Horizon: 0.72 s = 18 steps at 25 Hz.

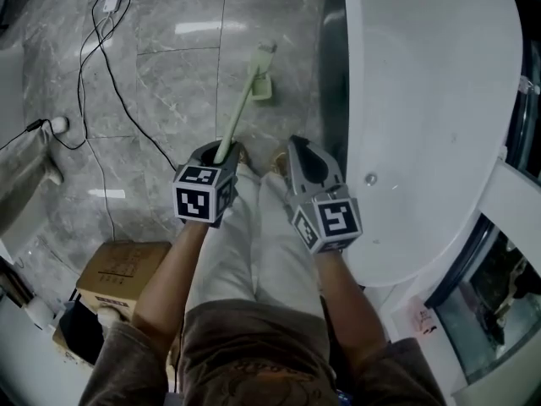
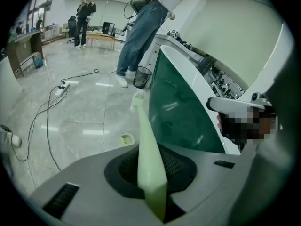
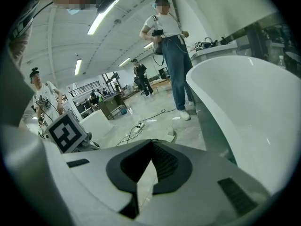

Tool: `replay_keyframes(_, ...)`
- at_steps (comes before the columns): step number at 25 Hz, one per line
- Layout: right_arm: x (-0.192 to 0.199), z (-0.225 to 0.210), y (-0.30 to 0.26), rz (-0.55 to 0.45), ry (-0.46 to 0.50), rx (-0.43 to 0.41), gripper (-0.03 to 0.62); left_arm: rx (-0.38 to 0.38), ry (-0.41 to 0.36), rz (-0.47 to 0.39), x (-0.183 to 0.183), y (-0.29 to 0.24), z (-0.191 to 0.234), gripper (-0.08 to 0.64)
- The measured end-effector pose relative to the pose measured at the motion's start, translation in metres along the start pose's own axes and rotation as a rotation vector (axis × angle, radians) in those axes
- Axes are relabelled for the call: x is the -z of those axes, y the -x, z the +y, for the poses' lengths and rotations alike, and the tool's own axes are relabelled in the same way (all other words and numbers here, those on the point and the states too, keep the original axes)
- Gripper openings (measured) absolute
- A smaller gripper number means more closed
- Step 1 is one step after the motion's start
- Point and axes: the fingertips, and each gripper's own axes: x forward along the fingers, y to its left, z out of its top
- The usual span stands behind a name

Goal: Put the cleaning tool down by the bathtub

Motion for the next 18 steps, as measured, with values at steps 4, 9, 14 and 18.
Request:
replay_keyframes(4,0.007,0.001,0.000,0.006,-0.009,-0.006,0.000,-0.004,0.036,0.051,0.012,-0.020,0.006,0.055)
replay_keyframes(9,0.010,-0.002,0.001,0.016,-0.013,-0.004,0.000,-0.015,0.075,0.105,0.021,-0.050,0.015,0.054)
replay_keyframes(14,0.013,-0.006,-0.001,0.024,-0.025,0.001,0.000,-0.028,0.102,0.135,0.029,-0.086,0.022,0.054)
replay_keyframes(18,0.013,-0.007,-0.002,0.028,-0.029,-0.006,0.000,-0.051,0.149,0.180,0.038,-0.112,0.026,0.054)
